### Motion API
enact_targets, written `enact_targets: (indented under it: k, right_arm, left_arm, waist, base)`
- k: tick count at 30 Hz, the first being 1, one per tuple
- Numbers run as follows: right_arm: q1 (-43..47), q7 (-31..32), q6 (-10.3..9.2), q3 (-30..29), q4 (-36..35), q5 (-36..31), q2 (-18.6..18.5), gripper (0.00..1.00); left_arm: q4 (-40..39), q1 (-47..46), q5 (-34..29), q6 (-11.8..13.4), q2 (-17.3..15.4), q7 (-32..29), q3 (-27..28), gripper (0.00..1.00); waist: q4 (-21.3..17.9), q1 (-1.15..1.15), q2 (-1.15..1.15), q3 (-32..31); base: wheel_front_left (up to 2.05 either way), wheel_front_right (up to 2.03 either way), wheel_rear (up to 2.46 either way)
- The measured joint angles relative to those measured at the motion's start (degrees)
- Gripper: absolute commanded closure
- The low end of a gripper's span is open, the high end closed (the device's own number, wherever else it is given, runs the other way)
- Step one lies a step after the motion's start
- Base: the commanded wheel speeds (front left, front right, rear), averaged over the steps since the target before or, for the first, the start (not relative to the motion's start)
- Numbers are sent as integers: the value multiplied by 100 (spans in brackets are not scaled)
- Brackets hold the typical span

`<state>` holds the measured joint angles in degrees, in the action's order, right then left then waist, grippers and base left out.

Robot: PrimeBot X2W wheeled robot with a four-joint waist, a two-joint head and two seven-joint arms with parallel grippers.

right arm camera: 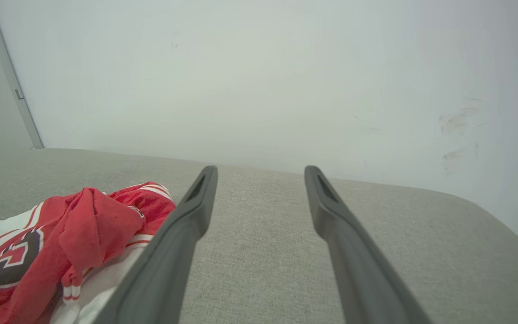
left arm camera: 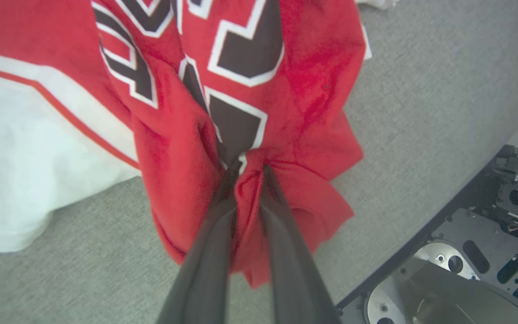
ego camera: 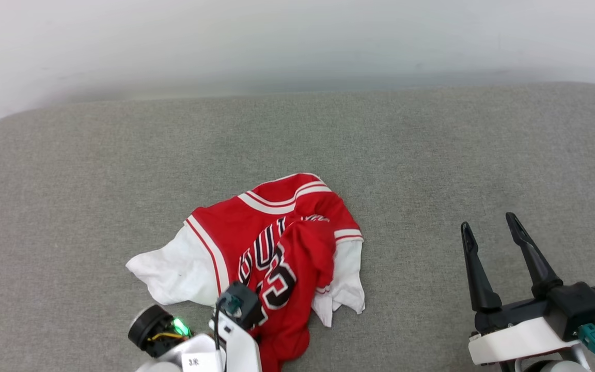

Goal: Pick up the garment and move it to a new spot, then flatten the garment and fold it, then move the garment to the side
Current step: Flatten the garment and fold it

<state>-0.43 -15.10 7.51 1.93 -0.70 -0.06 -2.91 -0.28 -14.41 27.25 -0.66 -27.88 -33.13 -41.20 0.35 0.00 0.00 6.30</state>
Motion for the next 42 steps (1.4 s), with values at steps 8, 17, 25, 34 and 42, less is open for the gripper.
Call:
enact_targets:
  k: [8,17,25,34,42]
  right_arm:
    - [70,0,0,52,26,-3,0,0]
    - [110,0,0,-9,25,-55,0,0]
    - [178,0,0,-87,-36,-101,0,0]
    - [180,0,0,-24,-129,-282,-1,0]
    - [-30,1226,0,1408,231,326,-981,0]
  left_arm:
    - [527,225,-101,90,127,177,-212,0]
    - [556,118,-188,364,261,1586,287,0]
    - [175,-25,-487,775,140,3638,1103,0]
    - [-238,693,-1026,1384,113,4803,1870,0]
    - [-689,1101,-1410,1161,466,4820,2466,0]
  waist:
    - [-3,0,0,-93]
    - [38,0,0,-171]
    - [178,0,0,-292]
    - [209,0,0,-277]
    - [313,0,0,-136]
  base:
    - [0,0,0]
    - [0,0,0]
    - [0,0,0]
    - [0,0,0]
    - [0,0,0]
